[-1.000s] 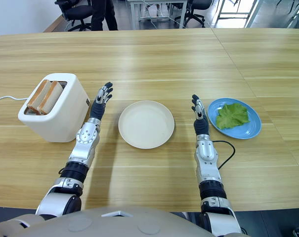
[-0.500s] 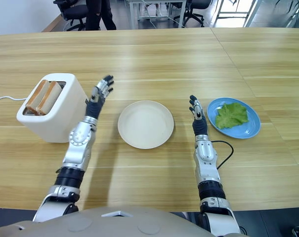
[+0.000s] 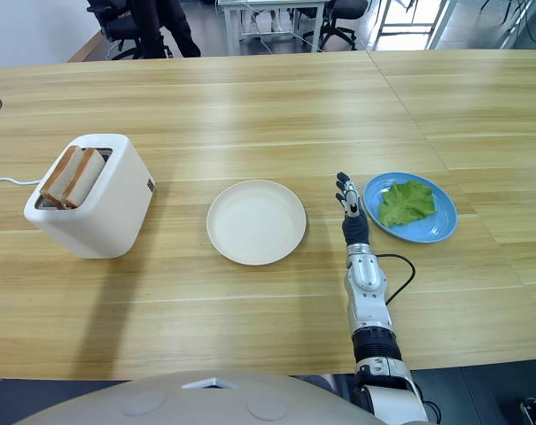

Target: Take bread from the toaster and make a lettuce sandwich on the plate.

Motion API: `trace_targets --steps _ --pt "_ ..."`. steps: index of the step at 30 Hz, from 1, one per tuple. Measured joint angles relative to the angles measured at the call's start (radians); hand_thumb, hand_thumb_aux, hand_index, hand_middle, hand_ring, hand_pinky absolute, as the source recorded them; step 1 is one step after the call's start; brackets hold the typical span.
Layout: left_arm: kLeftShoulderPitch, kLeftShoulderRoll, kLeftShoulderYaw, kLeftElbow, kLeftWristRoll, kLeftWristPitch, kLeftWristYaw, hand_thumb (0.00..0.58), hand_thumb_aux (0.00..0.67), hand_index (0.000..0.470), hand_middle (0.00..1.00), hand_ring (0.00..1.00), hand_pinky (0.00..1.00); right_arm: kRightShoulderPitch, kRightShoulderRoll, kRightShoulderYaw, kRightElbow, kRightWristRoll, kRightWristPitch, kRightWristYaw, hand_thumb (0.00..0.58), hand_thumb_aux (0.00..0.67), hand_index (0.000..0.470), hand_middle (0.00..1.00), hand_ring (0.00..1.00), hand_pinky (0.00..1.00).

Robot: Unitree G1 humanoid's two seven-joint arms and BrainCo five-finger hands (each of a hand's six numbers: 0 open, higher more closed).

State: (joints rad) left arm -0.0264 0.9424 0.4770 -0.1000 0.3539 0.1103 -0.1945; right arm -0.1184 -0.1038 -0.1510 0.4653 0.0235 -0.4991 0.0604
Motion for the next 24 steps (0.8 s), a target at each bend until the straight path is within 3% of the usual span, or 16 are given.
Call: trace_targets --steps 8,24 --pt "0.037 0.016 -0.198 0.208 0.272 0.09 0.108 0.0 0.0 0.0 0.0 0.0 0.0 0.004 -0.003 -0.001 -0.008 0.0 0.004 0.012 0.0 0.0 0.0 0.0 0.0 0.0" --pt "0.042 -0.007 -0.275 0.199 0.342 0.126 0.129 0.0 0.0 0.0 0.0 0.0 0.0 0.022 -0.009 -0.003 -0.009 0.008 0.012 0.02 0.0 0.0 0.0 0.0 0.0 0.0"
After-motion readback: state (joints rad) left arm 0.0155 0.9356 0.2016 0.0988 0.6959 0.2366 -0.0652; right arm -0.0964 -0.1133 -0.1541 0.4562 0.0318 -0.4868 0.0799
